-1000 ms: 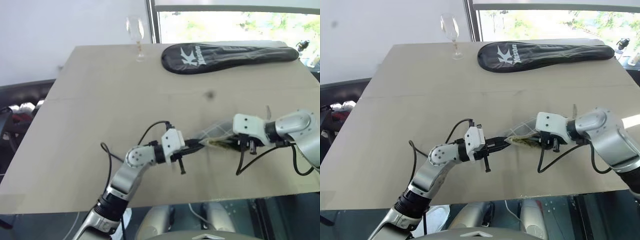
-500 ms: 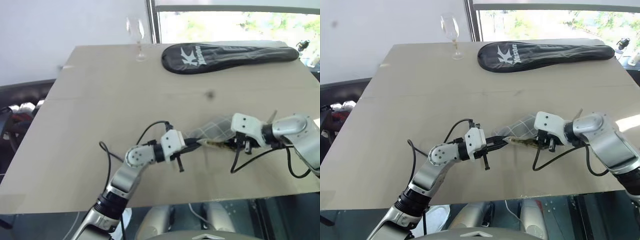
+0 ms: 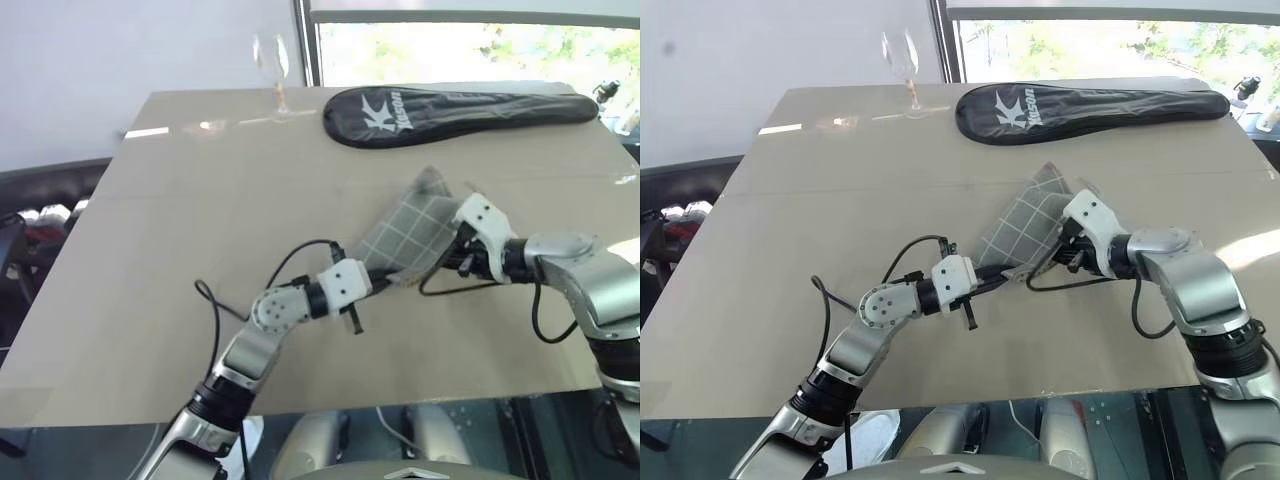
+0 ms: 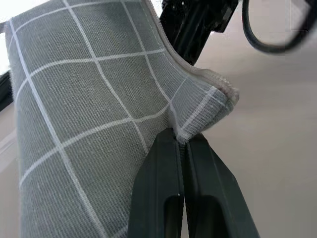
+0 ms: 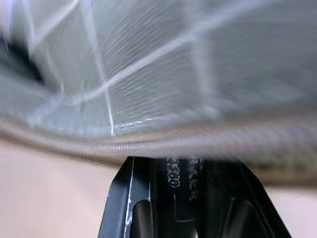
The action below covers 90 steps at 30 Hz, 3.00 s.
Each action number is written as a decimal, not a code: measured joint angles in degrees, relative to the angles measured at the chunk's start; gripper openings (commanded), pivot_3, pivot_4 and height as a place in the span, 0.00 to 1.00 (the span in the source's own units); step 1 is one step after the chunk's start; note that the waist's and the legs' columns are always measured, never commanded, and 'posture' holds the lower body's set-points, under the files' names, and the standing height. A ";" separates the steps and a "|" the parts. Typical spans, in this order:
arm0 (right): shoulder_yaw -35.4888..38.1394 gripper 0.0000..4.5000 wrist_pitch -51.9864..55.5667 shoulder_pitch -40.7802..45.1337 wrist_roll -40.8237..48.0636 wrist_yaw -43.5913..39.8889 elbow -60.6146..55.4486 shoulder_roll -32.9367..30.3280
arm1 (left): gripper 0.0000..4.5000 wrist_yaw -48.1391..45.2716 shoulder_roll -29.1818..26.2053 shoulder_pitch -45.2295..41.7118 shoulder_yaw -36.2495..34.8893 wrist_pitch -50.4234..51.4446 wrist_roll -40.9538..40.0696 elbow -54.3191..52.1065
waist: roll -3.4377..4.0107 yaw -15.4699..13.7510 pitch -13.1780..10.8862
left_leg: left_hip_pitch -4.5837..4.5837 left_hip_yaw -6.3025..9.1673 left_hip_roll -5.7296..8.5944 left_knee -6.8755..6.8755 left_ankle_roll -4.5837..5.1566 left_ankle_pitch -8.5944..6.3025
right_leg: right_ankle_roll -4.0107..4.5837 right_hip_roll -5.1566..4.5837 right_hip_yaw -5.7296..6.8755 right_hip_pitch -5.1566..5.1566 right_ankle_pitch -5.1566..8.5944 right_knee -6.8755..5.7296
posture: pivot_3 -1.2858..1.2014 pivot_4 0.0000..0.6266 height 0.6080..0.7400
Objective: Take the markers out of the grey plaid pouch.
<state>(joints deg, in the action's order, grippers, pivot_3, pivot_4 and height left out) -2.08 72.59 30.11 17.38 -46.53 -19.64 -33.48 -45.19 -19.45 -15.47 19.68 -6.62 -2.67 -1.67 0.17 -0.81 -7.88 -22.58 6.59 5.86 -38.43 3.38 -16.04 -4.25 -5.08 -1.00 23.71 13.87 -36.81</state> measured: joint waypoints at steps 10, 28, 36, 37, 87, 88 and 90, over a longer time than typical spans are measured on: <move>0.99 0.11 3.47 -0.17 1.73 6.48 1.76 -2.12 | 0.00 0.62 1.81 0.06 -0.75 4.06 -1.57 -0.02 | 0.02 0.03 0.01 | 0.00 -0.05 0.04 0.00 0.00 0.00 | 0.00 -0.02 0.09 0.04 0.00 -0.02 | 0.52 0.24 1.00; -3.92 0.50 -7.28 -2.19 3.19 5.90 2.20 -4.01 | 0.00 -2.34 2.59 1.18 -3.51 18.57 -12.98 -7.00 | 0.02 0.62 0.01 | 0.00 -0.08 0.00 -0.02 0.00 0.01 | 0.00 0.02 0.05 0.06 0.00 -0.09 | 0.52 0.24 1.00; -3.92 0.58 -8.02 -2.04 3.59 5.78 2.33 -4.01 | 0.00 -2.41 2.67 1.19 -3.32 18.63 -12.98 -7.01 | 0.02 0.45 0.01 | 0.00 -0.08 0.00 -0.02 0.00 0.00 | 0.00 0.02 0.05 0.06 0.00 -0.09 | 0.52 0.24 1.00; -3.92 0.51 -8.09 -2.04 3.61 5.76 2.43 -4.01 | 0.00 -2.41 2.68 1.20 -3.31 18.62 -12.97 -7.00 | 0.02 0.43 0.01 | 0.00 -0.08 0.00 -0.02 0.00 0.00 | 0.00 0.02 0.05 0.06 0.00 -0.09 | 0.52 0.24 1.00; -1.83 0.03 -10.49 -2.06 6.22 8.86 4.42 -3.54 | 0.00 -3.53 2.18 1.89 -3.23 16.41 -10.87 -6.67 | 0.02 0.17 0.01 | 0.00 -0.08 0.00 -0.02 0.00 0.00 | 0.00 0.02 0.05 0.06 0.00 -0.08 | 0.52 0.24 1.00; -1.44 0.03 -10.33 -2.07 6.63 8.90 4.42 -3.52 | 0.00 -3.53 2.18 1.89 -3.23 16.40 -10.87 -6.68 | 0.02 0.17 0.01 | 0.00 -0.08 0.00 -0.02 0.00 0.01 | 0.00 0.02 0.05 0.06 0.00 -0.08 | 0.52 0.24 1.00; -0.07 0.03 -9.98 -2.07 7.52 9.04 4.43 -3.39 | 0.00 -3.54 2.17 1.89 -3.23 16.34 -10.87 -6.68 | 0.02 0.17 0.01 | 0.00 -0.08 0.00 -0.02 0.00 0.00 | 0.00 0.02 0.04 0.05 0.00 -0.08 | 0.52 0.24 1.00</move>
<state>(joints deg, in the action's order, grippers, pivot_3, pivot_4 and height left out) -2.16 62.61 28.04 24.90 -37.49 -15.21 -36.87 -48.73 -17.27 -13.58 16.45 9.72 -13.54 -8.34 0.19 -0.65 -7.86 -22.58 6.50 5.86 -38.45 3.38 -16.03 -4.26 -5.07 -0.96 23.77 13.87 -36.90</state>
